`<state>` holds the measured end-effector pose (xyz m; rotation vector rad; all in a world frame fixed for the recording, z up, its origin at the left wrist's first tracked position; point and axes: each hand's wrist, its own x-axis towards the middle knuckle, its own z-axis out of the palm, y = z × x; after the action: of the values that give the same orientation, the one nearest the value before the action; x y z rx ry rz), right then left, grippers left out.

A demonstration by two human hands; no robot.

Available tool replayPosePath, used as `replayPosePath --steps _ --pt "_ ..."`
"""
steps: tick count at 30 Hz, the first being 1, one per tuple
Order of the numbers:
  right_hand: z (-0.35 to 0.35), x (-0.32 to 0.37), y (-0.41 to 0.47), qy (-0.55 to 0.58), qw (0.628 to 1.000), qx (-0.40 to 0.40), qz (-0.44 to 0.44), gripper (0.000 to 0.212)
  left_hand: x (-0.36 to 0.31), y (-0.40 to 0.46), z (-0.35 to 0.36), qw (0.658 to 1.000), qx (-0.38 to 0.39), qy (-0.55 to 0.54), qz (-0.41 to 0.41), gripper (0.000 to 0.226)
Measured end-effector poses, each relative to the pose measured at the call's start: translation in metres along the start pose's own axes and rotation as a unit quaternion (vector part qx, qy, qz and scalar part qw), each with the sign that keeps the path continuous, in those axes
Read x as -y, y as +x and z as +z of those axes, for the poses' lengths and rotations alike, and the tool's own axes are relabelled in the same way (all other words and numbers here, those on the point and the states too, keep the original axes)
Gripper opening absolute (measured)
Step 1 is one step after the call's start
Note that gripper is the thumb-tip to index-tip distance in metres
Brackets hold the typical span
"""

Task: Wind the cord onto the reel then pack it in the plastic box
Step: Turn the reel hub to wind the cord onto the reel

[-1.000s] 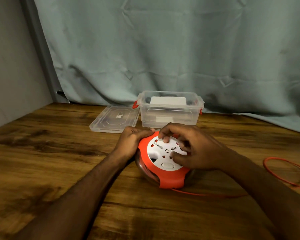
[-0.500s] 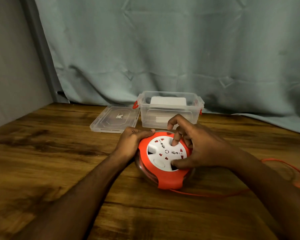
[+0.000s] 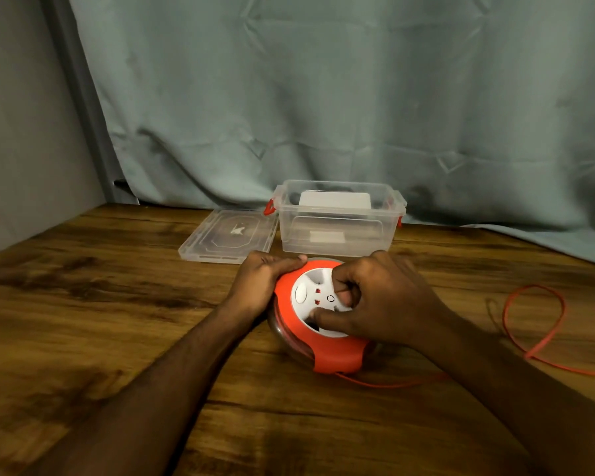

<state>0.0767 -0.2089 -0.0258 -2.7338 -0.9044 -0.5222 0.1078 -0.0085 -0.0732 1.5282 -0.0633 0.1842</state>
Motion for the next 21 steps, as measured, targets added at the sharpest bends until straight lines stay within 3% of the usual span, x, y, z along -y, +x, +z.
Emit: replayPosePath --steps 9,13,16,21 --pt "-0.008 0.005 0.001 0.043 0.999 0.028 -0.001 0.052 -0.001 -0.002 -0.001 1.000 0.017 0.008 -0.002 0.032" --pt "-0.014 -0.009 0.000 0.111 0.992 0.052 -0.040 0.022 -0.001 -0.002 0.000 1.000 0.015 0.010 0.004 0.032" --pt "-0.024 -0.016 -0.002 0.141 0.985 0.078 -0.070 0.042 -0.001 -0.001 -0.001 1.000 0.015 0.017 0.009 0.036" --pt "-0.026 -0.024 0.000 0.135 0.981 0.116 -0.076 0.057 -0.002 -0.001 0.000 1.000 0.015 0.020 0.008 0.033"
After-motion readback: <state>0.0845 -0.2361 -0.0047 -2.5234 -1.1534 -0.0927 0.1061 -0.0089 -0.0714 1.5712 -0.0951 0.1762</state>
